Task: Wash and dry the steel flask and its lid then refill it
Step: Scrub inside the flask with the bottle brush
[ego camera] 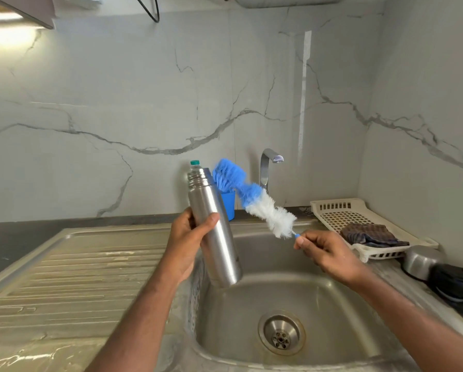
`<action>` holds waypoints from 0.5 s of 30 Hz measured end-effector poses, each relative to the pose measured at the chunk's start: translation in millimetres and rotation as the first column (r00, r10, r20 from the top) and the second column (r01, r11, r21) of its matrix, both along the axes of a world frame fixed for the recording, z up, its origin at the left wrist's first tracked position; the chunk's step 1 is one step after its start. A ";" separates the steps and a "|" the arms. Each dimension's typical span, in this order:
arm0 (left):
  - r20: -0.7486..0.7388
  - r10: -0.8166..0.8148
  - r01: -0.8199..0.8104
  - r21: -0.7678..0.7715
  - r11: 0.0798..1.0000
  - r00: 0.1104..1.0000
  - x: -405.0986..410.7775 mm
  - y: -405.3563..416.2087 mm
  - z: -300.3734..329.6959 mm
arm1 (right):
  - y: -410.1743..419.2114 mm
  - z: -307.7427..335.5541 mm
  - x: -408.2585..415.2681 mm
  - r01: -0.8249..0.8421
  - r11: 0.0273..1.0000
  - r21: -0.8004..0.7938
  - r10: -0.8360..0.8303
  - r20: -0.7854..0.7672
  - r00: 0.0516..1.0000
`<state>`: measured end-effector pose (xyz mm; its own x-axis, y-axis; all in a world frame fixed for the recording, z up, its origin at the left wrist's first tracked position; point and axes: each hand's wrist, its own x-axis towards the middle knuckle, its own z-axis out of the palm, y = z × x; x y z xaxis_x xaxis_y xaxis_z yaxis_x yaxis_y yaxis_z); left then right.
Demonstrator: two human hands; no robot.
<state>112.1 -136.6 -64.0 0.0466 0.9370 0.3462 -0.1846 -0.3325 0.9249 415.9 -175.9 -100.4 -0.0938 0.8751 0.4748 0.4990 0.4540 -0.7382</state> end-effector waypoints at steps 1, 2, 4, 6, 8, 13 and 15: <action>-0.009 -0.036 0.035 -0.011 0.999 0.999 4.1 -0.9 -2.2 | 3.0 0.5 -3.5 0.020 1.000 0.015 -0.020 -0.001 1.000; -0.028 -0.065 0.064 -0.019 0.998 0.998 7.6 -1.0 -4.9 | 5.6 0.6 -4.9 0.036 0.999 0.028 -0.037 0.005 0.999; -0.041 -0.088 0.087 -0.028 0.996 0.995 10.1 -0.9 -7.5 | 6.1 -0.7 -1.9 0.032 0.999 0.029 -0.034 0.051 0.998; 0.012 -0.060 0.061 -0.044 0.997 0.998 6.1 2.5 -6.1 | 0.9 -2.4 7.6 0.023 1.000 0.001 -0.023 0.065 0.998; 0.080 -0.034 0.041 -0.082 0.996 0.996 1.1 4.6 -4.4 | -3.2 -2.6 16.8 0.031 0.999 -0.016 -0.031 0.020 0.999; 0.050 -0.039 0.044 -0.107 0.993 0.998 5.8 3.6 -11.1 | 5.9 -3.4 5.1 0.044 0.998 0.034 -0.046 0.067 0.997; 0.042 -0.054 0.059 -0.117 0.991 0.998 8.3 3.1 -12.3 | 10.2 -4.6 0.2 0.072 0.996 0.050 -0.076 0.087 0.993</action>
<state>120.3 -133.5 -76.3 0.0897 0.9676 0.2359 -0.2360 -0.2094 0.9489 416.1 -165.7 -105.0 -0.0738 0.8583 0.5078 0.5953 0.4464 -0.6681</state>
